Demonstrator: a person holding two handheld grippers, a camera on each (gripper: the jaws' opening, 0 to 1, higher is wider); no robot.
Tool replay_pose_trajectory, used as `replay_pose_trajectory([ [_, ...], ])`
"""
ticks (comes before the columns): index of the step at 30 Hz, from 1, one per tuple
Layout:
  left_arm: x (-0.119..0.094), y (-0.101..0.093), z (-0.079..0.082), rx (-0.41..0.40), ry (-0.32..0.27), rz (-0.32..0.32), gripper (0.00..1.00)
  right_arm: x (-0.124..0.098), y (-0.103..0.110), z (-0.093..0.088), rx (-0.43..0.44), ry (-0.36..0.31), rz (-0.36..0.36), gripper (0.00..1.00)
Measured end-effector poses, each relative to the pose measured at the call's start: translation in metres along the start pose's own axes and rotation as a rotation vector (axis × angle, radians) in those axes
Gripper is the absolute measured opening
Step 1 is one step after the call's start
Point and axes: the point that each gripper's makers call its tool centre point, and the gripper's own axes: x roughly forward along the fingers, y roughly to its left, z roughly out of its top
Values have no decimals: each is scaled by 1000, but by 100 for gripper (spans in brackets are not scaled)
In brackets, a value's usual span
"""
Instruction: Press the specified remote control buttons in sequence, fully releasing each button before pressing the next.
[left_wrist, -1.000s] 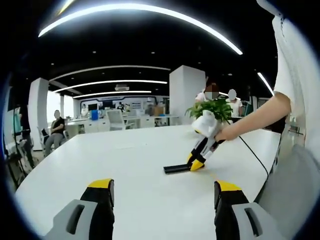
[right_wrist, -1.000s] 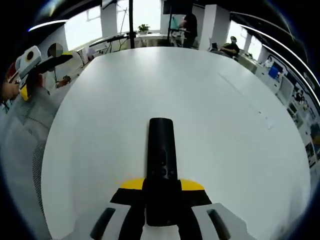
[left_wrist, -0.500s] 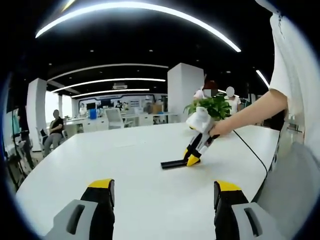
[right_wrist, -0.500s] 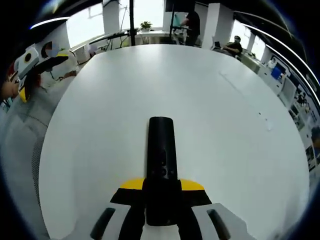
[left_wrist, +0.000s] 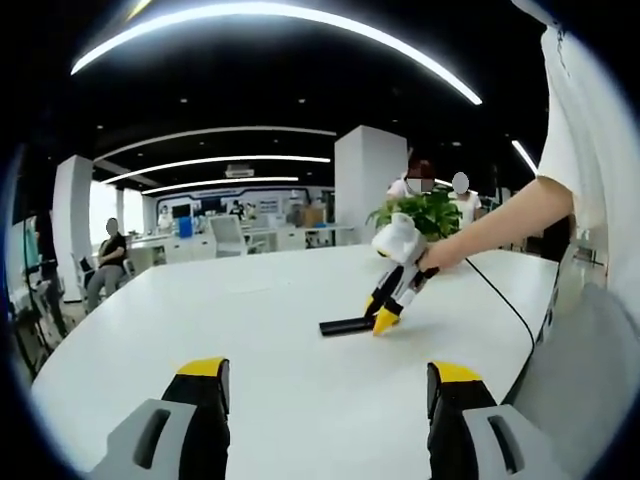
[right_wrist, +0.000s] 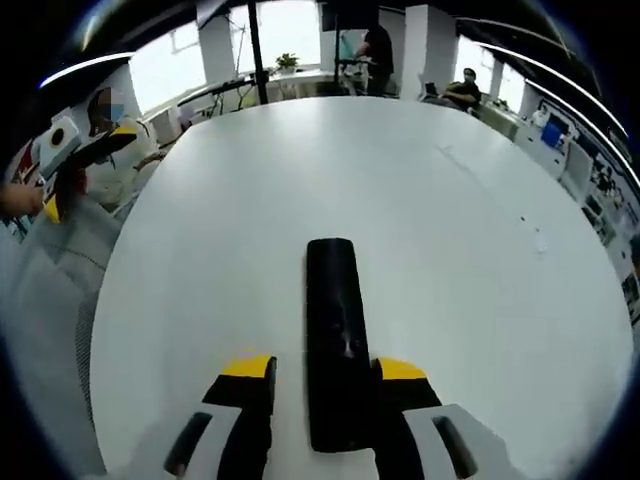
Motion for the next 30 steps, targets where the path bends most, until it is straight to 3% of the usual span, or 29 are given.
replay_pose_trajectory([
  [2,0,0,0,0,0,0,83,-3,-1,1,10,-29,-31,47],
  [5,0,0,0,-1,-2,0,83,-18,-8,15,115,-160,-122,54],
  [6,0,0,0,-2,-1,-1,83,-22,-9,14,139,-171,-140,59],
  [11,0,-1,0,-5,2,-6,83,-43,-7,13,243,-268,-248,95],
  [12,0,0,0,-4,0,-4,83,-50,-7,11,262,-292,-278,98],
  [17,0,0,0,0,-6,-4,83,-78,7,9,344,-402,-343,99],
  [22,0,-1,1,3,-10,-8,83,-98,34,5,378,-446,-381,99],
  [30,2,-5,-2,2,10,-22,84,-124,72,-26,396,-485,-470,99],
])
